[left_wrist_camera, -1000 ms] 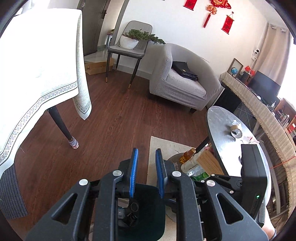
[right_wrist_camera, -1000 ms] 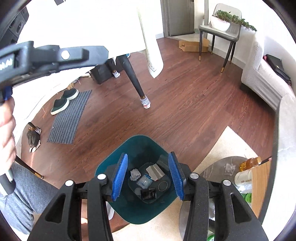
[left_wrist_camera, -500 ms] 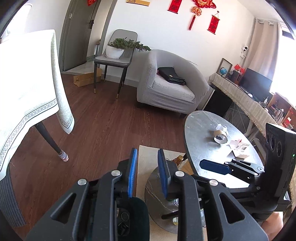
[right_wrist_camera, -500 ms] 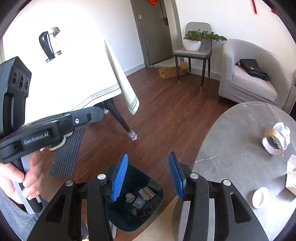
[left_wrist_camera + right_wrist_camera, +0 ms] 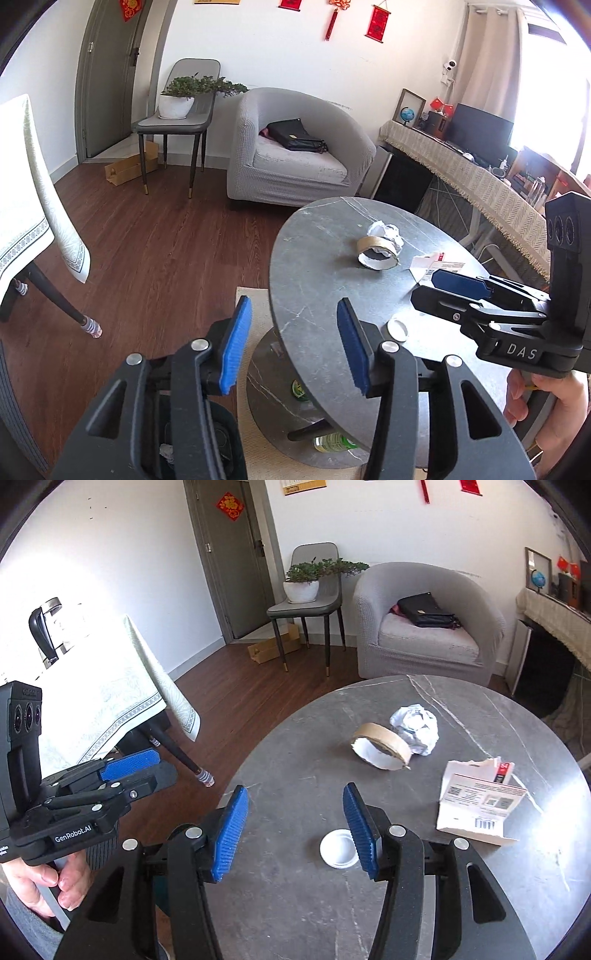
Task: Collect trash
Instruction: 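Move both grippers back over the table toward the white lid and box, then grasp the white lid with the left gripper while the right gripper grasps the white box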
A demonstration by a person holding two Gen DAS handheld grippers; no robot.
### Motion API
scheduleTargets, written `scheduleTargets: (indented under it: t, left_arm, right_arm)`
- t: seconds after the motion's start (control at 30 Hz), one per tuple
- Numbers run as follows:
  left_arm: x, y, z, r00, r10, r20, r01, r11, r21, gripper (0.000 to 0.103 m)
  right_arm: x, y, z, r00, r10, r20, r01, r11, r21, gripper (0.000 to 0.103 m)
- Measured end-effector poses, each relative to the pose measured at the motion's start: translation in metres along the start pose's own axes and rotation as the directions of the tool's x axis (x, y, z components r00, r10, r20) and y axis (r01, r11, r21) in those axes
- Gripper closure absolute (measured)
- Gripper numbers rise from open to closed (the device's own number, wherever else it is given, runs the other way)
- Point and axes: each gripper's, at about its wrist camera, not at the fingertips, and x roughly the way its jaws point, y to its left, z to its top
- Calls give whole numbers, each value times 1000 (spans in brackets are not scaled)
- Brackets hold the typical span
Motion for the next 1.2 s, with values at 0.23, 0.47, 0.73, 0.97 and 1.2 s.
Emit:
scheduleTargets:
  t: [0.23, 0.47, 0.73, 0.97, 1.2]
  left_arm:
    - [27, -42, -1, 999, -27, -31, 29, 997, 67, 45]
    - [57, -74, -10, 994, -42, -100, 55, 989, 134, 44]
    - [85, -103, -22, 986, -29, -164, 64, 976, 208, 49]
    - [96, -108, -24, 981, -26, -191, 67, 975, 214, 63]
    - [98, -108, -23, 979, -28, -202, 71, 976, 208, 70]
  right_arm:
    - [-12, -42, -14, 996, -89, -5, 90, 995, 33, 35]
    - [-21, -81, -23, 986, -166, -11, 166, 980, 107, 21]
    - [-30, -107, -24, 983, -183, -14, 183, 972, 145, 13]
    - [-20, -112, -17, 981, -190, -38, 193, 971, 137, 7]
    - [4, -101, -13, 969, -237, -78, 240, 970, 43, 4]
